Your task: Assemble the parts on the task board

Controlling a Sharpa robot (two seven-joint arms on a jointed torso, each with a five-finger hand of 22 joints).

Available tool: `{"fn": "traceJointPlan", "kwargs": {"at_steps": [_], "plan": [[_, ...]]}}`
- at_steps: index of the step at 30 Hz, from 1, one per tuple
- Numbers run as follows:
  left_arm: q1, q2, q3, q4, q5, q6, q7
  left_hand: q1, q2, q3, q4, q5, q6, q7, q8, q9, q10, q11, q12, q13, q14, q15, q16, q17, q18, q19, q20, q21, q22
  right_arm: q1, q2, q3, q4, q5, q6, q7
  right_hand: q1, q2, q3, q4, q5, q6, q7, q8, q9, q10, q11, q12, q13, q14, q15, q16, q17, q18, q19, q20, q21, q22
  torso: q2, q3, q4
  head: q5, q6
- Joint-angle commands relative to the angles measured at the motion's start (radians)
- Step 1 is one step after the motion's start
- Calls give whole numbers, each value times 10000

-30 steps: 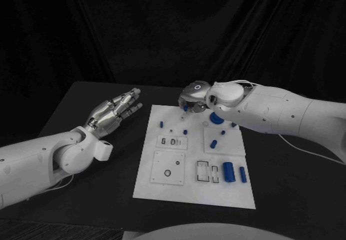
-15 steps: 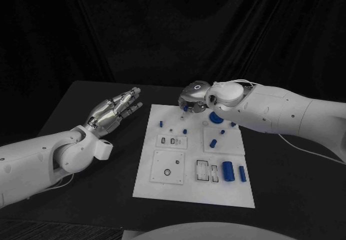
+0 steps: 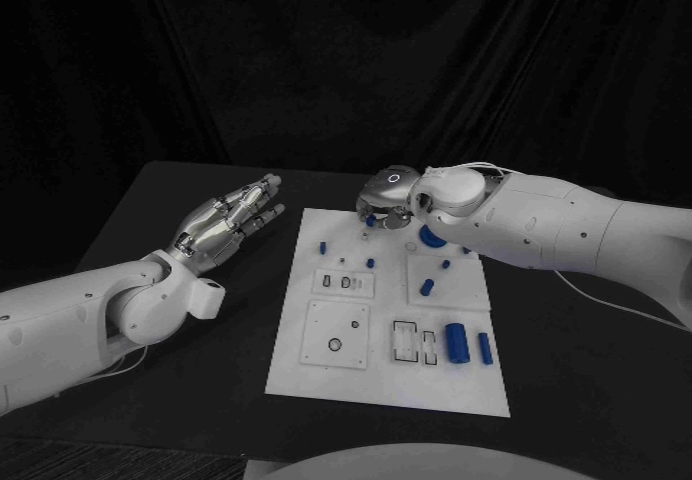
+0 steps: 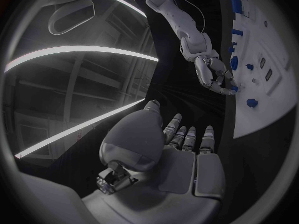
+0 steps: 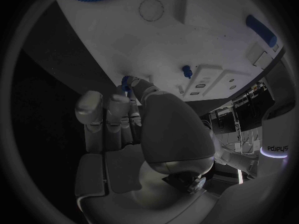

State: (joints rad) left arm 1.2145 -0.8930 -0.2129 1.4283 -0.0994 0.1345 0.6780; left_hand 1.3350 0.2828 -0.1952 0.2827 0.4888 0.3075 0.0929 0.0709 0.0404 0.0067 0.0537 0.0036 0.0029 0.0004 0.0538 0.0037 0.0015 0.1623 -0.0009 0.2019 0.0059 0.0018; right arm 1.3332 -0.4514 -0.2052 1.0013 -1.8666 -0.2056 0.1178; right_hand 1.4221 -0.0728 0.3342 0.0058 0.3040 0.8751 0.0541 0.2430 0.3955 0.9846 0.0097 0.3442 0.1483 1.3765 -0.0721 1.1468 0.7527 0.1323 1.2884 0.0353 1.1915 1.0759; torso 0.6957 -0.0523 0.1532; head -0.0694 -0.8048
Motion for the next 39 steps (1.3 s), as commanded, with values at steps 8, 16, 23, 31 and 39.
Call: {"fn": "traceJointPlan", "kwargs": {"at_steps": [8, 16, 23, 31, 39], "plan": [[17, 33, 9, -18, 1, 183, 302, 135, -4, 48, -8, 35, 98, 3, 44, 17, 25, 76, 4, 5, -4, 103, -37, -15, 187, 13, 63, -55, -14, -80, 30, -17, -16, -44, 460, -212, -182, -433, 158, 155, -710, -1792, -541, -1368, -635, -1440, 112, -1254, -433, -409, 106, -373, -495, -131, -348, 127, -241, -129, -8, -5, 2, -26, -39], [17, 0, 9, -19, 1, 197, 269, 135, -2, 49, -6, 36, 95, 4, 44, 17, 19, 77, 1, 3, -4, 104, -37, -15, 187, 13, 65, -55, -14, -81, -139, -17, -8, -44, -51, -411, -203, -359, -619, 183, -1153, -4003, -989, -1895, -1855, -3096, 304, -2090, -758, -1026, 300, -835, -1200, -7, -915, 323, -891, -532, -8, -4, 7, -1, -28], [17, -86, 9, 21, 1, 194, 250, 138, 1, 52, -4, 39, 110, 5, 51, 19, 16, 77, 0, 2, -4, 107, -37, -15, 186, 13, 67, -56, -15, 141, -868, -17, 724, 209, -1320, -219, -125, -174, -867, 290, -1104, -2960, -794, -1667, -1716, -2285, 268, -1376, -544, -992, 271, -763, -1143, -6, -856, 321, -910, -404, -5, -13, 14, -25, 43], [17, -152, 9, 65, 1, 157, 230, 140, 1, 53, -4, 43, 117, 5, 54, 20, 18, 78, 1, 3, -4, 108, -37, -15, 186, 14, 68, -54, -14, 669, -2437, -19, 2463, 818, -1507, -624, -93, -106, -978, 499, -1189, -1823, -440, -1515, -1722, -416, 208, 553, 372, -1073, 204, -933, -1401, 21, -887, 290, -1109, -369, -20, -21, -42, -36, 96], [16, -107, 8, 32, 1, 183, 222, 143, -1, 54, -4, 46, 125, 5, 58, 21, 24, 78, 4, 5, -4, 108, -37, -15, 186, 16, 70, -52, -12, 742, -3339, -22, 3084, 931, -707, -1118, -1244, 131, -2069, 1445, -1857, -577, -83, -1280, -1597, 4807, -246, 11862, 13155, 1112, -15, 3079, 5880, -400, 324, 43, 169, 1484, -28, -40, -98, 5, 64]]}}
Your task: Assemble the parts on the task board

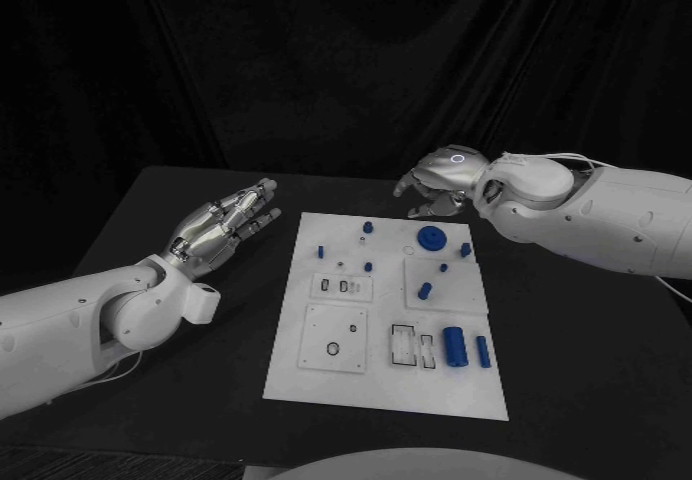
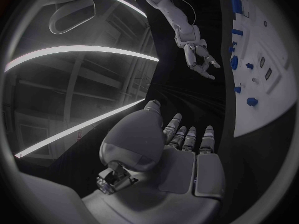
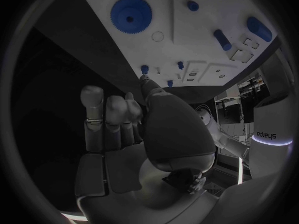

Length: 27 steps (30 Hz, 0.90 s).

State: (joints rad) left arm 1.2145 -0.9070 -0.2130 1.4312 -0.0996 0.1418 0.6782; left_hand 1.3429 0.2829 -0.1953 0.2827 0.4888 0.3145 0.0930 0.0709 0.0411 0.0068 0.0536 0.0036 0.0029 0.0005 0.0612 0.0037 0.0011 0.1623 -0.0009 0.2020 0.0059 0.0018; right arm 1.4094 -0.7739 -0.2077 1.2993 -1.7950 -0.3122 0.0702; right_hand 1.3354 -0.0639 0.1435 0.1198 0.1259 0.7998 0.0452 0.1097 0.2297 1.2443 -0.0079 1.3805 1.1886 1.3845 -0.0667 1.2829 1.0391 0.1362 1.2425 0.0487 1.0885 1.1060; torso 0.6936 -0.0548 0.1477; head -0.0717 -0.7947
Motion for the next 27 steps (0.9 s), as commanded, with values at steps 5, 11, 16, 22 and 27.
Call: {"fn": "traceJointPlan", "kwargs": {"at_steps": [5, 11, 16, 22, 27], "plan": [[15, 56, 9, -20, 3, 148, 218, 67, -3, 56, -4, 50, 56, 5, 62, 14, 19, 80, 2, 4, -5, 35, -37, -11, 187, 15, 71, -53, -13, -234, -362, 2, 170, 229, 933, -1170, -1284, -127, -530, 1058, -151, 383, 33, 37, 175, 3265, -175, 1903, 3822, 1863, -205, 2879, 5317, -792, 1825, -226, 2920, 2865, -34, -36, -70, 48, -86], [14, 60, 9, -50, 3, 168, 228, 70, -1, 58, -4, 56, 53, 6, 63, 14, 18, 81, 1, 3, -5, 39, -37, -11, 187, 16, 73, -52, -12, -534, -499, 1, 115, 235, 1321, -1565, -1399, -446, -359, 1542, -99, 551, 117, 5, 222, 3265, -139, 1903, 3822, 1863, -237, 2879, 5317, -959, 2293, -267, 3578, 3514, -24, -16, -68, 57, -92], [11, 65, 9, -68, 3, 190, 242, 75, 0, 61, -5, 64, 49, 6, 64, 13, 16, 82, 0, 3, -5, 46, -37, -11, 187, 18, 76, -50, -11, -727, -482, 0, -43, 236, 1455, -1657, -1282, -476, -231, 1588, 355, 644, 165, -22, 233, 3265, -57, 1903, 3822, 1863, -178, 2879, 5317, -1008, 2424, -216, 3749, 3694, -14, 17, -67, 54, -86], [9, 69, 9, -68, 3, 212, 256, 80, 2, 65, -5, 72, 33, 8, 63, 11, 14, 84, -1, 2, -5, 55, -37, -11, 187, 17, 79, -51, -11, -854, -407, 0, -209, 236, 1470, -1649, -1204, -470, -192, 1540, 549, 672, 184, -36, 237, 3265, -29, 1903, 3822, 1863, -161, 2879, 5317, -1010, 2430, -198, 3759, 3714, -24, -3, -60, 59, -65], [8, 51, 8, -72, 3, 219, 248, 83, 2, 66, -6, 75, 36, 9, 64, 11, 16, 85, 0, 3, -5, 57, -37, -11, 187, 18, 81, -50, -10, -908, -356, 0, -299, 236, 1511, -1660, -1103, -454, -152, 1465, 708, 661, 212, -64, 234, 3265, 4, 1903, 3822, 1863, -138, 2879, 5317, -1007, 2421, -178, 3748, 3715, -28, -12, -59, 66, -75]]}}
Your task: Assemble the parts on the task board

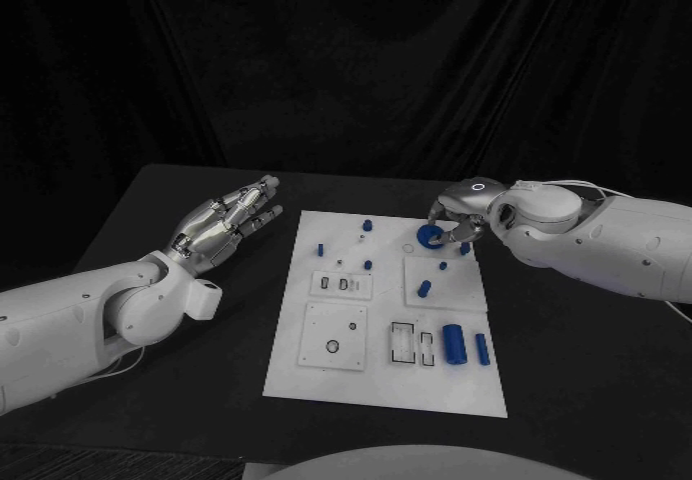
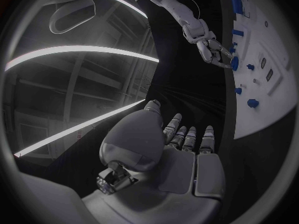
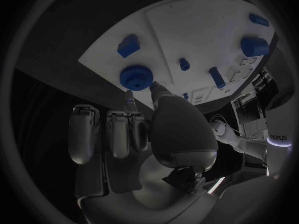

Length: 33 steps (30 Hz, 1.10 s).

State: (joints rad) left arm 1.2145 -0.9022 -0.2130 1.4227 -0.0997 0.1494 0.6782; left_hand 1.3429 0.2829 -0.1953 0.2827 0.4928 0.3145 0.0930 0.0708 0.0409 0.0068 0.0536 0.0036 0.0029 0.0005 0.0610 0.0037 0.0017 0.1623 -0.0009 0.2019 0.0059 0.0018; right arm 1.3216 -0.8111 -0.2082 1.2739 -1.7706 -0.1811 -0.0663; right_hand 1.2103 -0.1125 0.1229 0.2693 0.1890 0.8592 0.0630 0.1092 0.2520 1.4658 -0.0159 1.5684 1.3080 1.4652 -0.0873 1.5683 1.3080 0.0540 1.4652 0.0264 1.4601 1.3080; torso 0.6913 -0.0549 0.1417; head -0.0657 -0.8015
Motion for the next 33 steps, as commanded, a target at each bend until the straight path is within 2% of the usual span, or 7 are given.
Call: {"fn": "traceJointPlan", "kwargs": {"at_steps": [1, 6, 13, 19, 24, 29, 33], "plan": [[8, -5, 8, 15, 4, 143, 242, 83, 2, 67, -6, 35, 36, 9, 65, 13, 16, 86, 0, 3, -5, 59, -37, -17, 187, 18, 81, -50, -10, -36, 28, 6, -66, -8, 203, -294, 186, 39, 68, -64, 169, 56, 44, -76, 8, 1049, 90, 24, 2628, 1056, 76, 25, 2628, -183, 189, 54, 27, 1695, -3, -5, 1, 15, -3], [8, -35, 8, 38, 4, 145, 213, 87, 0, 68, -7, 37, 40, 10, 68, 13, 19, 87, 1, 4, -5, 62, -37, -17, 187, 19, 84, -49, -10, -60, 71, 6, -159, -8, 241, -284, 306, 85, 119, -222, 665, 19, 71, -146, -7, 1049, 114, 24, 2628, 1056, 99, 25, 2628, -174, 167, 85, -4, 1695, -14, -17, 3, 63, 4], [8, -30, 8, 36, 4, 176, 193, 87, 0, 68, -7, 37, 40, 10, 68, 13, 19, 87, 1, 4, -5, 62, -37, -17, 187, 19, 84, -49, -10, -91, 130, 6, -262, -8, 275, -210, 538, 174, 326, -611, 2041, 174, 74, -163, 0, 1049, 136, 24, 2628, 1056, 111, 25, 2628, -151, 111, 99, -93, 1673, 7, -29, 8, 39, 77], [8, -31, 8, 33, 4, 219, 154, 101, -4, 74, -14, 58, 43, 15, 75, 14, 35, 96, 8, 10, -5, 70, -37, -17, 188, 21, 91, -47, -8, -157, 225, 6, -399, -8, 362, -63, 740, 180, 585, -929, 2715, 499, 72, -67, 60, 1049, 185, 24, 2628, 1056, 151, 25, 2628, -144, 92, 133, -136, 1675, -6, -37, 6, 23, 119], [8, -12, 8, 11, 4, 258, 133, 116, -6, 82, -22, 83, 40, 19, 79, 14, 45, 103, 12, 14, -5, 73, -37, -17, 188, 23, 98, -45, -7, -219, 273, 6, -453, -8, 363, -6, 990, 129, 747, -1254, 2773, 832, 44, 116, 204, 1049, 183, 24, 2628, 1056, 156, 25, 2628, -132, 65, 146, -185, 1660, -8, -19, 4, 24, 244], [8, -10, 8, 5, 4, 283, 114, 157, -9, 104, -45, 156, 32, 26, 90, 13, 54, 113, 16, 17, -5, 83, -37, -17, 188, 25, 110, -44, -5, -284, 307, 6, -488, -8, 337, 33, 1213, 116, 830, -1646, 2610, 1123, 45, 454, 540, 1049, 192, 24, 2628, 1056, 160, 25, 2628, -129, 62, 147, -211, 1672, -4, -18, 15, 55, 287], [7, -27, 8, 6, 4, 296, 113, 190, -14, 123, -68, 209, 29, 30, 98, 13, 62, 119, 19, 20, -5, 92, -37, -17, 188, 28, 119, -41, -3, -312, 307, 7, -456, -8, 205, 63, 1245, 155, 810, -1834, 2628, 1180, 43, 779, 877, 1049, 183, 24, 2628, 1056, 161, 25, 2628, -126, 60, 143, -232, 1680, -12, -19, 11, 76, 238]]}}
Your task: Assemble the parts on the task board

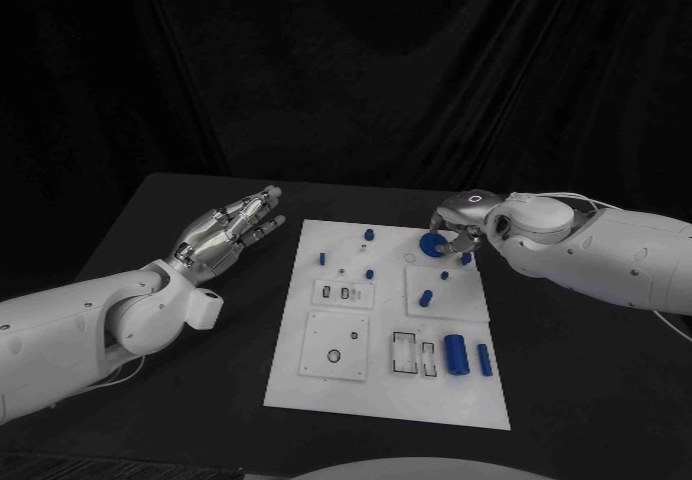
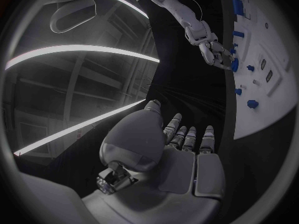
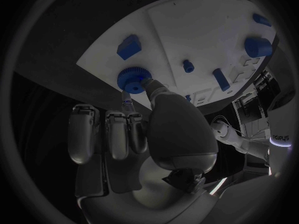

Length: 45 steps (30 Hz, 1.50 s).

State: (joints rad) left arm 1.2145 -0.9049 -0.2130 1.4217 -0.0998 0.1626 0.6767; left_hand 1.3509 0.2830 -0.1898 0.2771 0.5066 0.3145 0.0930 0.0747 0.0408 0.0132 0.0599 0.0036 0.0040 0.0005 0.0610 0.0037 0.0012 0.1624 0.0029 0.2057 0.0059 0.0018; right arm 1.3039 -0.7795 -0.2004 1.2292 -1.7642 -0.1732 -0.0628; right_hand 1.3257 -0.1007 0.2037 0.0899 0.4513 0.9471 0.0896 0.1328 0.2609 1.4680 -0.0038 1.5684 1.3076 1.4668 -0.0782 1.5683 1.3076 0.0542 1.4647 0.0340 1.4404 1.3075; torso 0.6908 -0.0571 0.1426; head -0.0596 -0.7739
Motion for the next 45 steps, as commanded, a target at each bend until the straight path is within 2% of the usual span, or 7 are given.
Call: {"fn": "traceJointPlan", "kwargs": {"at_steps": [1, 6, 14, 24, 27, 35, 45], "plan": [[7, -13, 9, 22, 4, 161, 127, 122, -16, 74, -20, 89, 32, 31, 63, 15, 2, 58, 21, 11, -5, 97, -37, -12, 188, -9, 85, -39, -2, -139, -30, -72, 33, -72, 5, 47, 67, 55, -21, -91, 50, 311, -237, 702, 952, 1028, 51, 24, 2632, 1040, 65, 25, 2632, -129, 70, 65, -37, 1692, -6, 7, 7, 40, -6], [6, -85, 9, 55, 4, 140, 121, 134, -19, 80, -30, 106, 31, 33, 66, 15, 2, 59, 21, 11, -5, 100, -37, -12, 188, -9, 88, -40, -2, -118, -136, -71, 277, -71, -388, 116, 38, 77, -43, -167, 169, 275, -246, 953, 1227, 1028, 57, 24, 2632, 1040, 54, 25, 2632, -137, 94, 66, -24, 1718, -1, 23, -7, 126, 13], [6, -127, 9, 116, 4, 79, 127, 149, -26, 86, -42, 125, 47, 32, 75, 17, 10, 58, 24, 13, -5, 105, -37, -12, 189, -4, 92, -35, 1, 216, -260, -70, 805, -71, -677, 163, -39, 63, -85, -163, 145, 228, -240, 1115, 1412, 1028, 54, 24, 2632, 1040, 55, 25, 2632, -157, 151, 62, 40, 1773, -21, 11, -10, 119, -36], [7, -110, 9, 131, 4, 51, 111, 167, -43, 89, -57, 137, 58, 31, 85, 19, 15, 57, 26, 15, -5, 111, -37, -12, 189, 0, 100, -32, 4, 499, 139, -68, 1235, -71, -657, 287, -53, 69, -88, -162, 130, 210, -241, 1157, 1464, 1028, 52, 24, 2632, 1040, 51, 25, 2632, -174, 194, 60, 95, 1814, 10, -36, -5, 147, -317], [8, -129, 9, 143, 4, 34, 106, 167, -43, 89, -57, 137, 58, 31, 85, 19, 15, 57, 26, 15, -5, 111, -37, -12, 189, 0, 100, -32, 4, 518, 321, -68, 1264, -71, -586, 313, -71, 74, -91, -156, 94, 161, -236, 1171, 1497, 1028, 54, 24, 2632, 1040, 48, 25, 2632, -174, 197, 58, 95, 1816, 9, -16, 37, 126, -345], [8, -108, 9, 144, 4, 20, 117, 170, -48, 88, -60, 137, 69, 30, 90, 21, 20, 57, 28, 17, -5, 113, -37, -12, 190, 2, 103, -30, 6, 534, 910, -67, 998, -71, -383, 442, -70, 91, -81, -160, 70, 111, -234, 1178, 1523, 1028, 54, 24, 2632, 1040, 47, 25, 2632, -179, 211, 57, 111, 1830, 23, 2, 25, 174, -454], [9, -96, 9, 158, 4, 18, 133, 175, -55, 88, -64, 138, 80, 31, 97, 23, 23, 59, 29, 18, -5, 118, -37, -12, 190, 4, 107, -27, 7, 508, 1778, -67, 198, -71, -125, 619, -74, 114, -39, -184, 40, -144, -193, 1118, 1555, 1028, 83, 24, 2632, 1040, 55, 25, 2632, -179, 215, 59, 105, 1837, 2, -3, 25, 258, -569]]}}
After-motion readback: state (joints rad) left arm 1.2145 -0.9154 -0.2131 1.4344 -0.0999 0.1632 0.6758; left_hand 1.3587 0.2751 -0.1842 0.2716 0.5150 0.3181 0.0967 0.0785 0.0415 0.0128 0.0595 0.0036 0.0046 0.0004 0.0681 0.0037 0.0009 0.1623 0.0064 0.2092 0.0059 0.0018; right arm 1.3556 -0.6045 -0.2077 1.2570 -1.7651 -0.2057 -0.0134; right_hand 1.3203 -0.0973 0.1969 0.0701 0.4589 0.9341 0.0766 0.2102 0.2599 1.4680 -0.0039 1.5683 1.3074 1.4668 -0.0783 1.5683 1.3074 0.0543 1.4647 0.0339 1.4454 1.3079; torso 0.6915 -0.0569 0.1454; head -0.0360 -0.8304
